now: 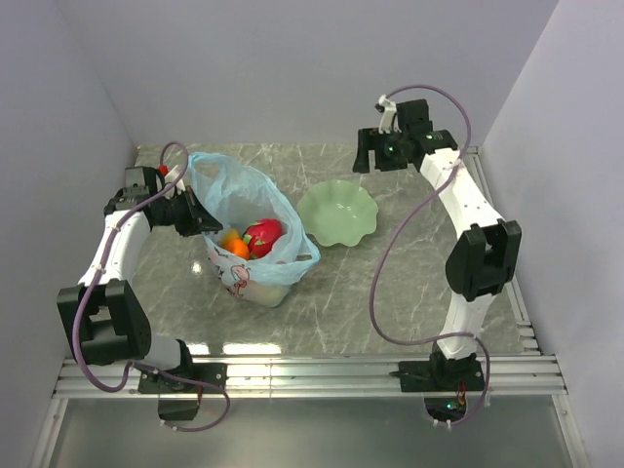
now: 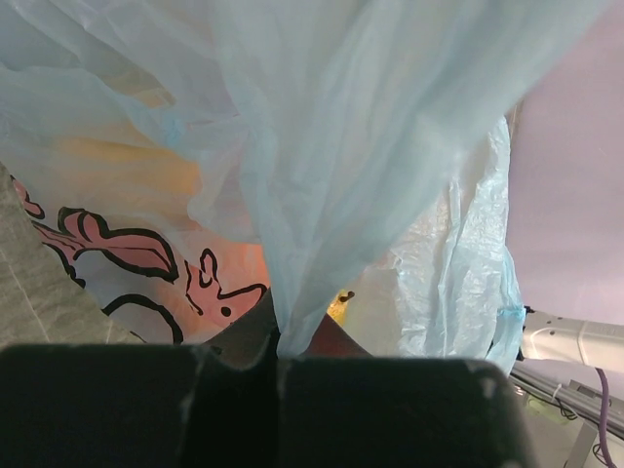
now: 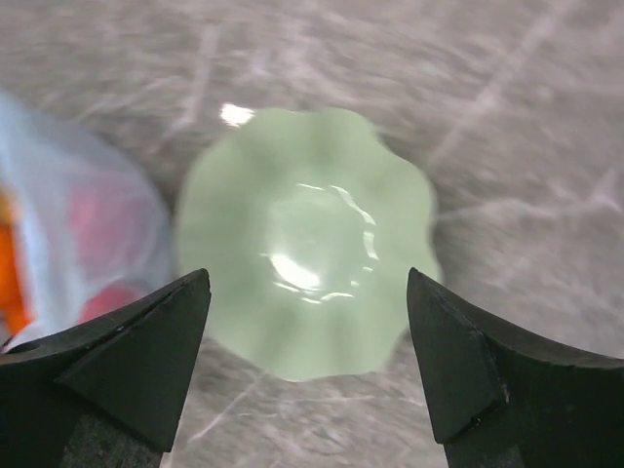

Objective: Place the fake fruits into the plastic bag and tie a complex knot

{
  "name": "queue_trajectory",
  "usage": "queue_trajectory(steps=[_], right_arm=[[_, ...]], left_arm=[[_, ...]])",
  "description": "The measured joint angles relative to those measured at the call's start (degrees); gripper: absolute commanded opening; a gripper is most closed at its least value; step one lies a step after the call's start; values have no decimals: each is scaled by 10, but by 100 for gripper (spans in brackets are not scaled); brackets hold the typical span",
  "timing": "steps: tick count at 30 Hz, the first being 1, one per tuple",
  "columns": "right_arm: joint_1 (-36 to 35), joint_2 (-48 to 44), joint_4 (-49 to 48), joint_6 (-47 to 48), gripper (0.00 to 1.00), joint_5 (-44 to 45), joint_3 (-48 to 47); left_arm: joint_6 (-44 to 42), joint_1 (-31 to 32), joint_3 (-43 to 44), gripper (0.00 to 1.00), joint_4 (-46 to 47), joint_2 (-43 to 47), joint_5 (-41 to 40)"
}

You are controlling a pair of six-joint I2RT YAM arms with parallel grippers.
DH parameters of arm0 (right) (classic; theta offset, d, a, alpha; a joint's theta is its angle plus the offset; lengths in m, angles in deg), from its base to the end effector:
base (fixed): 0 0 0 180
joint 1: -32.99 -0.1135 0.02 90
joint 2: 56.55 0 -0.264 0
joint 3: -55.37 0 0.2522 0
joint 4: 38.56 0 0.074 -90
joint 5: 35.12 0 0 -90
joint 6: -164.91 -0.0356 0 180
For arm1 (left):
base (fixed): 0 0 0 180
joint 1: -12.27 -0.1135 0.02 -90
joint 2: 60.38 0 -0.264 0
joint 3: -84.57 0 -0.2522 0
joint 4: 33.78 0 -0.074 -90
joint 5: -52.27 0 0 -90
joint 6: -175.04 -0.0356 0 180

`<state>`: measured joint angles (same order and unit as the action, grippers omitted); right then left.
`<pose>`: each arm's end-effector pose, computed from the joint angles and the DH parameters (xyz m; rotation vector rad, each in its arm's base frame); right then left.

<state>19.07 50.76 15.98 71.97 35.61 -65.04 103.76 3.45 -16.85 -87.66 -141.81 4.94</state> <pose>0.4096 0.1136 0.3515 -0.3947 2.2690 0.5375 0.2878 0.0202 0.2783 -0.3052 2.4459 -1.0158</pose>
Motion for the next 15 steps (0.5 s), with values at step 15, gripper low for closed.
queue_trajectory(steps=[15], right_arm=[[38, 120, 20, 1, 72, 30, 89]], left_arm=[[-1, 0, 4, 0, -1, -14, -1]])
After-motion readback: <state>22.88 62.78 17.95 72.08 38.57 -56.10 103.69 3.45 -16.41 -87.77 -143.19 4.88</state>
